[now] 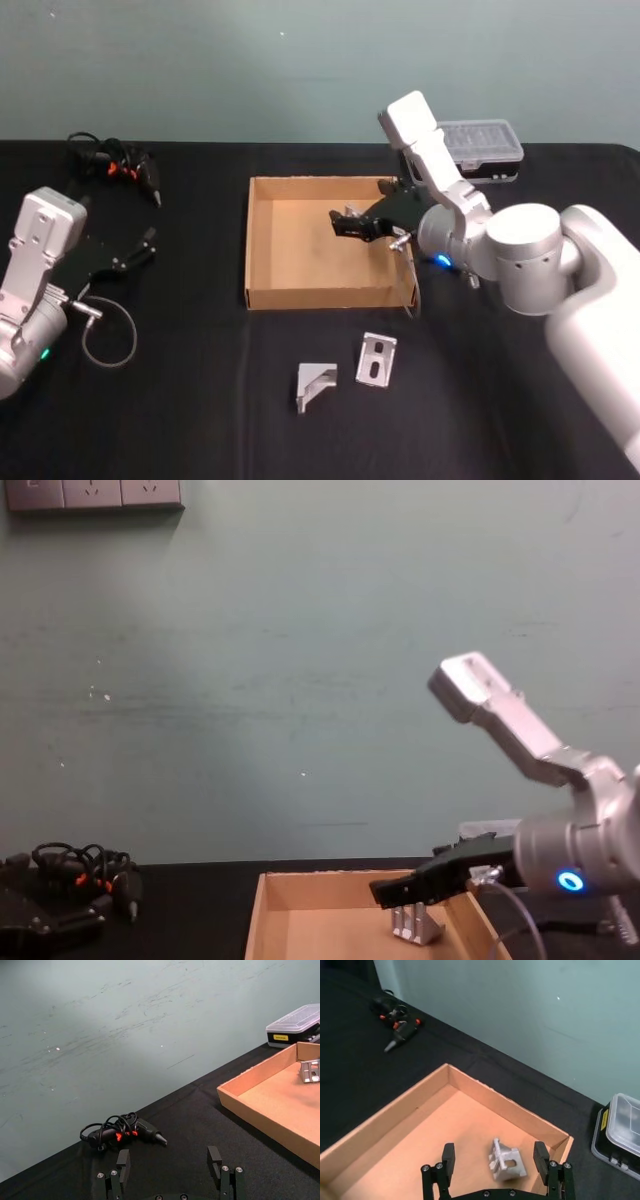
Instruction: Use one hand to pick up the angle iron from the table and place it into the box.
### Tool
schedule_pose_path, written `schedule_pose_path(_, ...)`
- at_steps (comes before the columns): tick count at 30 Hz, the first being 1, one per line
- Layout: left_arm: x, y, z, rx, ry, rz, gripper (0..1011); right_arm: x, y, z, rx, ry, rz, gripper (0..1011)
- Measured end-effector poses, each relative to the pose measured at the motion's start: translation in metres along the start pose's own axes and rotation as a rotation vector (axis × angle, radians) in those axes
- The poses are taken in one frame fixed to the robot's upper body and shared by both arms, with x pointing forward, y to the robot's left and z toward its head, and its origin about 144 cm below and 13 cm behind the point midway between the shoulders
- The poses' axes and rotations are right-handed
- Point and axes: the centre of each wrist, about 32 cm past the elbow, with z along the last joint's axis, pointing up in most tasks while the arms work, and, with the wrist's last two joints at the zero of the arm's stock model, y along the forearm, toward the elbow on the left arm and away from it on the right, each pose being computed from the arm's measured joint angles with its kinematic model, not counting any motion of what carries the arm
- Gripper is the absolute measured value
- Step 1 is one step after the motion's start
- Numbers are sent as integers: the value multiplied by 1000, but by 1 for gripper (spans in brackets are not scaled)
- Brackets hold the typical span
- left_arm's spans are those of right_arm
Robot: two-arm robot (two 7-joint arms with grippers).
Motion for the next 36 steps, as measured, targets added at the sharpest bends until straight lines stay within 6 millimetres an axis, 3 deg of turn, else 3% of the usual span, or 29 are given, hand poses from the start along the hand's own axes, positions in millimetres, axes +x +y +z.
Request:
schedule_pose_path(9, 0, 0, 0, 0, 0, 0, 1011, -14, -56, -2, 55, -8, 47, 1002)
schedule_pose_path(16, 0, 0, 0, 0, 0, 0, 1011, -25, -108, -16, 81, 1, 88, 1002)
schedule_pose_path(20, 0, 0, 0, 0, 0, 0, 1011, -31, -128, -27, 74, 0, 107, 1002)
schedule_pose_path(28, 0, 0, 0, 0, 0, 0, 1011, -35, -144, -53, 24, 36, 169, 1002)
schedule_pose_path(36, 0, 0, 0, 0, 0, 0, 1011, -39, -140, -63, -46, 44, 212, 1002)
